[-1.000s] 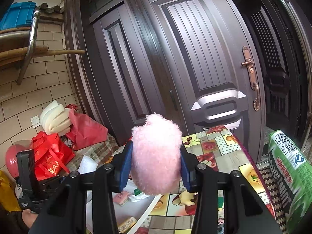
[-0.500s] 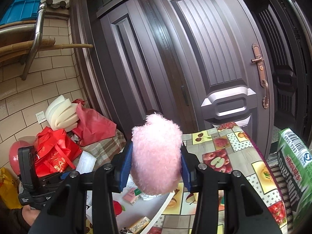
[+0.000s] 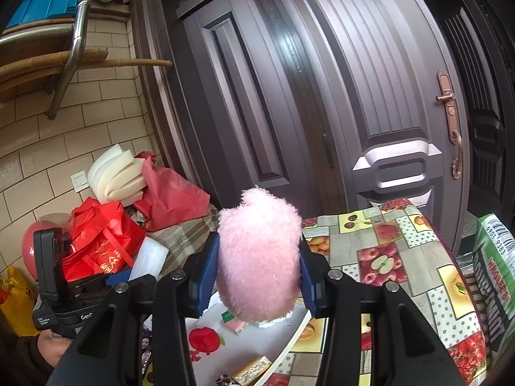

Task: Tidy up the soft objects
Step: 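Lift and carry the foam sheet and pink ball over the white tray with both tools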

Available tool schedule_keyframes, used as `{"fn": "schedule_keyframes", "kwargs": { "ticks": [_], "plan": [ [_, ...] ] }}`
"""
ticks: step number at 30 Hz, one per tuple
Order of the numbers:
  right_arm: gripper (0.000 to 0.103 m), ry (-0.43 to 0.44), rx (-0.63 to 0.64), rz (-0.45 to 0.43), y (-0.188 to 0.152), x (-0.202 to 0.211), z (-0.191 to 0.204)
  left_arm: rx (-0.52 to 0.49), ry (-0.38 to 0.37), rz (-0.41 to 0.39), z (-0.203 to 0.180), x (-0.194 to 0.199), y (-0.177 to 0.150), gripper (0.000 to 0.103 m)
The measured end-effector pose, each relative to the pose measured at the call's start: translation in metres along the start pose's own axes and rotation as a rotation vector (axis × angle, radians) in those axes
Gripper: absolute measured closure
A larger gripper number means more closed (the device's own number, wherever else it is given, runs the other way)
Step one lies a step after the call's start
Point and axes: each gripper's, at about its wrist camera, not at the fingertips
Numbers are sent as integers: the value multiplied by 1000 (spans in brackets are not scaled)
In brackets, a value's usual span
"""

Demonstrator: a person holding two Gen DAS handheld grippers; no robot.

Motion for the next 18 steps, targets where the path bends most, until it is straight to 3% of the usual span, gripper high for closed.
{"fn": "schedule_keyframes", "kwargs": {
  "ticks": [12, 18],
  "plan": [
    [58, 21, 19, 68, -12, -21, 9, 22, 0, 29, 9, -14, -6, 50],
    [57, 45, 5, 154, -22, -43, 6, 38, -2, 59, 13, -30, -9, 50]
  ]
}}
Point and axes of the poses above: each gripper's, at about its wrist camera, not at the fingertips, and x roughly against the way its jaws point, z to its left, y to its top, and after that the axes turned 9 degrees about -x, right-handed
